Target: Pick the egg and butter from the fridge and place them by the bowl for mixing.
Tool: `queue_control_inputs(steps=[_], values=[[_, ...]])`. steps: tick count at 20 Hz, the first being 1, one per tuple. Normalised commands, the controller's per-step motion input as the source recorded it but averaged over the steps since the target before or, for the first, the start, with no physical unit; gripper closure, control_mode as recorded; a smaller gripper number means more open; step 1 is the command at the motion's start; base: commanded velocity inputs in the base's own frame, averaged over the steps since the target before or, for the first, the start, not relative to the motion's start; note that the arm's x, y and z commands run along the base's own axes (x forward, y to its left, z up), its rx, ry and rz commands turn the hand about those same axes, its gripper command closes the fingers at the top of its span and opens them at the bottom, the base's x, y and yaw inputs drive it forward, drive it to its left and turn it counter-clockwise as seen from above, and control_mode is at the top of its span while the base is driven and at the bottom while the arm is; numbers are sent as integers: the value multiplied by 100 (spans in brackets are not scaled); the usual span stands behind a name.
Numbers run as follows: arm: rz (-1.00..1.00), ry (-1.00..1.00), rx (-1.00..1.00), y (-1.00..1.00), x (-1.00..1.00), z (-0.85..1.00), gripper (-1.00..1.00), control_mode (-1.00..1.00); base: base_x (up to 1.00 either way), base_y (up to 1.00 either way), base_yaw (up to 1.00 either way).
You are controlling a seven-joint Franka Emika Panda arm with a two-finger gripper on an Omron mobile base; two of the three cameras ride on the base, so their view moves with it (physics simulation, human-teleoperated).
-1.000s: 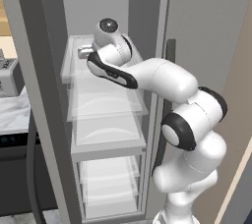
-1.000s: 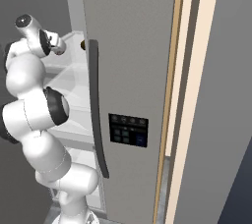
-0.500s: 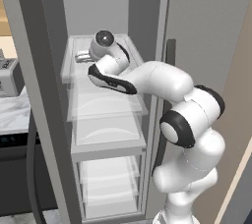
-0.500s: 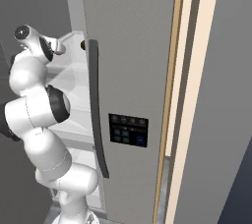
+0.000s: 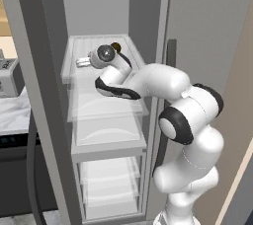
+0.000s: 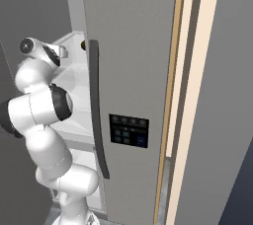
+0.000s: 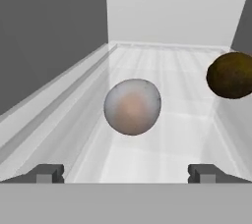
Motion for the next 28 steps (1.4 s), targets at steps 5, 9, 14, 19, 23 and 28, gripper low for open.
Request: queue_control_inputs(steps=[5, 9, 14, 19, 23, 28], values=[[0, 9, 0, 2, 26, 1, -100, -100, 0, 0, 0], [0, 15, 0, 5, 33, 4, -100, -100, 0, 0, 0], [0, 13, 0, 1, 28, 2, -100, -100, 0, 0, 0], [0, 3, 0, 2, 8, 8, -100, -100, 0, 0, 0], [0, 0, 0, 0, 0, 2, -100, -100, 0, 0, 0], [0, 0, 0, 0, 2, 0, -100, -100, 0, 0, 0]])
